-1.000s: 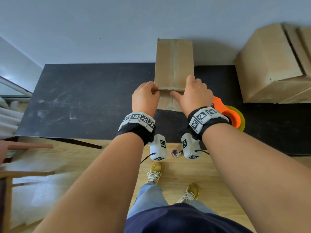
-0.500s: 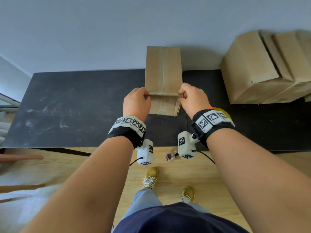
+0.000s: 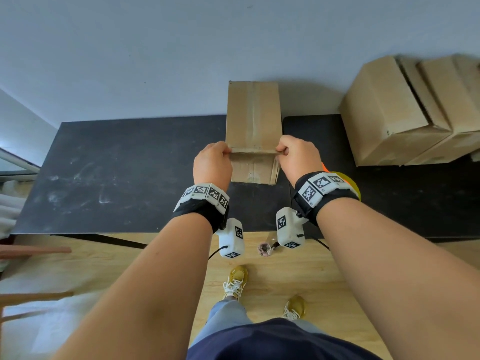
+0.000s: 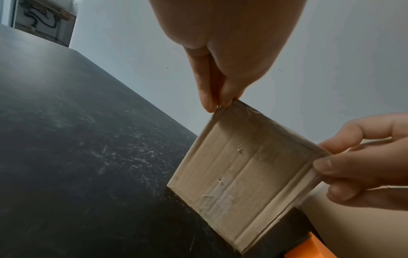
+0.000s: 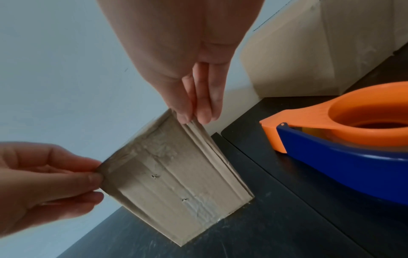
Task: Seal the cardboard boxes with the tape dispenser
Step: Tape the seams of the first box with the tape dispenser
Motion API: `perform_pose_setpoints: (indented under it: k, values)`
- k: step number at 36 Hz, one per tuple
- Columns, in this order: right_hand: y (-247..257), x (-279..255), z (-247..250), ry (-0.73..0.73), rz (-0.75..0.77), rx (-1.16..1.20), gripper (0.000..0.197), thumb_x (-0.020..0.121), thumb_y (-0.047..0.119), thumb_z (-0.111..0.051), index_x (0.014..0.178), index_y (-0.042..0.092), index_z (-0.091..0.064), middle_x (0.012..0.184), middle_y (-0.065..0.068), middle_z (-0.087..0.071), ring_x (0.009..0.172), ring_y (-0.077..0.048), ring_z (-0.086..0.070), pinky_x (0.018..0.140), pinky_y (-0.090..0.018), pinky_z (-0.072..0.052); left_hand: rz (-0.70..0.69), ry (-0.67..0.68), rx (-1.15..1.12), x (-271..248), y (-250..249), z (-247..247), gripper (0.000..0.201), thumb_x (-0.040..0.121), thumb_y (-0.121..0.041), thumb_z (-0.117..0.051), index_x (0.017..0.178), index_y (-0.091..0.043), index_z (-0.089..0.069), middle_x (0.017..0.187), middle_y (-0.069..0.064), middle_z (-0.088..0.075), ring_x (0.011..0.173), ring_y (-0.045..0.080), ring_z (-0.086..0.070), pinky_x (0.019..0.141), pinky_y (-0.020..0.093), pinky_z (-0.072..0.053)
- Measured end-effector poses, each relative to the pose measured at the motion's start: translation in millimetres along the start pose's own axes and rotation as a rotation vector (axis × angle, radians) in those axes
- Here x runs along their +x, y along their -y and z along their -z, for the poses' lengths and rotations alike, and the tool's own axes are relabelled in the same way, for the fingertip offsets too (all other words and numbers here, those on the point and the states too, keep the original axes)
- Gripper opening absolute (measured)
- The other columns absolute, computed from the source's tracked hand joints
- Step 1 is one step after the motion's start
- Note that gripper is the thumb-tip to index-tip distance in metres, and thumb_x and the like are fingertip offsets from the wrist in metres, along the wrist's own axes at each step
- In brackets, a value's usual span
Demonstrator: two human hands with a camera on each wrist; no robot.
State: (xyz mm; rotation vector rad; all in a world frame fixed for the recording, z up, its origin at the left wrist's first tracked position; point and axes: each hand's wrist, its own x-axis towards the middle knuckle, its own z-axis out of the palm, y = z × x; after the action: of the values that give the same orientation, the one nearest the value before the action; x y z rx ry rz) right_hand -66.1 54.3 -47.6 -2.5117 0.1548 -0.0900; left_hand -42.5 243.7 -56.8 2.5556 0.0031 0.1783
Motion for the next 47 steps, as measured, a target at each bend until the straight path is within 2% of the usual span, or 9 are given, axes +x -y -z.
perform_pose_setpoints:
  k: [6, 11, 16, 20, 31, 36, 39, 43, 47]
  values:
    - [-5, -7, 9, 0.086, -0.103, 0.165, 0.031, 0.089, 0.002, -0.053, 0.101, 0.021, -0.074, 0.094, 0.001, -0.073, 0.092, -0.021, -0.069, 0.087, -0.031, -0.053, 0.028, -0.026, 0.099, 3, -13, -1, 0.022, 0.084, -0.006, -0.042, 0.092, -0.012, -0.062, 0.113, 0.000, -0.055, 0.101, 0.022, -0.050, 0.069, 0.033, -0.043]
    - [-16, -16, 26, -0.025, -0.226, 0.246, 0.042, 0.091, -0.001, -0.049, 0.103, 0.028, -0.077, 0.112, 0.002, -0.073, 0.106, -0.017, -0.065, 0.095, -0.029, -0.050, -0.099, -0.011, 0.173, 17, -45, -14, 0.030, 0.083, -0.003, -0.042, 0.108, -0.005, -0.058, 0.130, 0.008, -0.049, 0.118, 0.027, -0.042, 0.098, 0.035, -0.035]
    - [-32, -21, 43, -0.089, -0.339, 0.232, 0.042, 0.093, -0.002, -0.044, 0.112, 0.022, -0.074, 0.120, -0.002, -0.069, 0.110, -0.020, -0.063, 0.097, -0.034, -0.049, -0.176, 0.297, 0.243, 20, -87, -28, 0.059, 0.096, -0.047, -0.037, 0.144, -0.013, -0.036, 0.154, 0.005, -0.028, 0.143, 0.023, -0.021, 0.117, 0.042, -0.016]
    - [-44, -27, 51, -0.067, -0.390, 0.232, 0.041, 0.094, 0.000, -0.043, 0.114, 0.021, -0.073, 0.121, -0.002, -0.068, 0.114, -0.020, -0.061, 0.101, -0.036, -0.048, -0.180, 0.374, 0.335, 13, -94, -34, 0.059, 0.090, -0.037, -0.047, 0.143, -0.013, -0.034, 0.154, 0.005, -0.025, 0.143, 0.025, -0.019, 0.115, 0.047, -0.016]
    - [-52, -50, 41, 0.015, -0.443, 0.169, 0.035, 0.093, 0.000, -0.045, 0.105, 0.014, -0.075, 0.121, -0.010, -0.066, 0.113, -0.032, -0.058, 0.097, -0.037, -0.044, -0.081, -0.012, 0.397, -8, -81, -31, 0.027, 0.073, -0.002, -0.042, 0.098, -0.006, -0.051, 0.098, 0.014, -0.056, 0.098, 0.032, -0.050, 0.098, 0.043, -0.035]
    - [-51, -48, 40, 0.131, -0.463, 0.013, 0.030, 0.099, 0.006, -0.039, 0.097, 0.008, -0.069, 0.110, -0.016, -0.064, 0.105, -0.032, -0.060, 0.088, -0.034, -0.044, -0.157, 0.267, 0.363, 4, -92, -38, 0.059, 0.087, -0.010, -0.044, 0.145, -0.010, -0.028, 0.155, 0.015, -0.020, 0.144, 0.032, -0.014, 0.117, 0.045, -0.013]
    - [-61, -46, 36, 0.142, -0.507, -0.027, 0.035, 0.101, 0.011, -0.035, 0.070, 0.019, -0.048, 0.097, -0.011, -0.054, 0.093, -0.028, -0.056, 0.090, -0.035, -0.044, -0.212, 0.284, 0.362, 8, -84, -50, 0.061, 0.089, -0.016, -0.050, 0.145, -0.010, -0.027, 0.152, 0.009, -0.026, 0.140, 0.027, -0.021, 0.114, 0.044, -0.021]
    - [-78, -50, 29, 0.165, -0.582, -0.085, 0.029, 0.099, 0.010, -0.041, 0.112, 0.007, -0.067, 0.112, -0.014, -0.066, 0.105, -0.031, -0.062, 0.092, -0.036, -0.047, -0.225, 0.124, 0.370, -8, -79, -57, 0.040, 0.097, -0.029, -0.042, 0.132, -0.009, -0.045, 0.134, 0.008, -0.046, 0.127, 0.027, -0.038, 0.107, 0.045, -0.029]
    - [-90, -54, 15, 0.241, -0.615, -0.057, 0.029, 0.098, 0.024, -0.055, 0.122, 0.008, -0.062, 0.114, -0.012, -0.065, 0.105, -0.030, -0.062, 0.090, -0.037, -0.048, -0.204, -0.042, 0.429, -29, -79, -65, 0.037, 0.096, -0.035, -0.041, 0.112, -0.007, -0.059, 0.110, 0.009, -0.055, 0.103, 0.032, -0.050, 0.094, 0.050, -0.038]
